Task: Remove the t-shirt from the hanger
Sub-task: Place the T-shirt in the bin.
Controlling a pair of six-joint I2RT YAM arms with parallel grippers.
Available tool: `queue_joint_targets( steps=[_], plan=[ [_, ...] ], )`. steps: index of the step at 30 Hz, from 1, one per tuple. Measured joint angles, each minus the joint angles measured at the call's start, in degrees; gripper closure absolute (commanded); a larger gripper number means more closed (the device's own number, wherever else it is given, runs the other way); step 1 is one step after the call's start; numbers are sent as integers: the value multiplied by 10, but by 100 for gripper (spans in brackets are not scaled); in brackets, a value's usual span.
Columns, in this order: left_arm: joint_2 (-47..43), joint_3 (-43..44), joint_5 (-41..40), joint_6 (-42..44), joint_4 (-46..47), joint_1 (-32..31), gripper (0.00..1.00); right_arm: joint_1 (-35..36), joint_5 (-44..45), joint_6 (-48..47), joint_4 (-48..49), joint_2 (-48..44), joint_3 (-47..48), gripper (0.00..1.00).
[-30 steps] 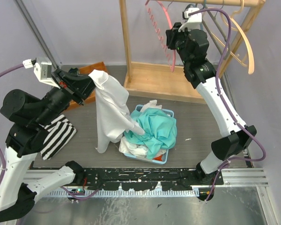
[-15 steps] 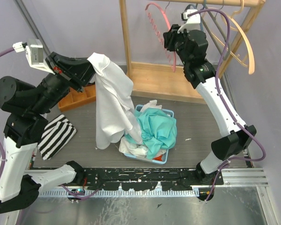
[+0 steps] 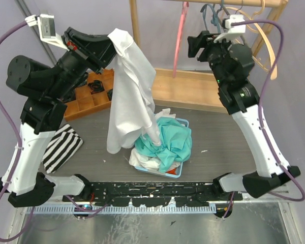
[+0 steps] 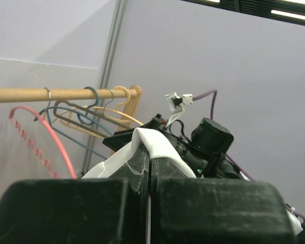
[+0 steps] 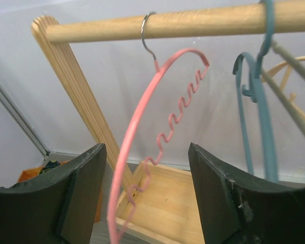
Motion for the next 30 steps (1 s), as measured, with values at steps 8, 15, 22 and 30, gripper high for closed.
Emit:
queue_joint_targets(
  steps=[8, 15, 22, 30],
  plan=[
    [75, 122, 10, -43, 19, 0, 100, 0, 33, -8, -20, -150, -75, 27],
    [99, 150, 9, -79, 85, 0, 100, 0, 49, 2, -41, -232, -127, 27],
    [126, 150, 1, -112, 121, 0, 100, 0, -6, 22, -64, -269, -172, 27],
    [138, 150, -5, -127, 122, 0, 100, 0, -185, 42, -79, -300, -259, 26]
  ],
)
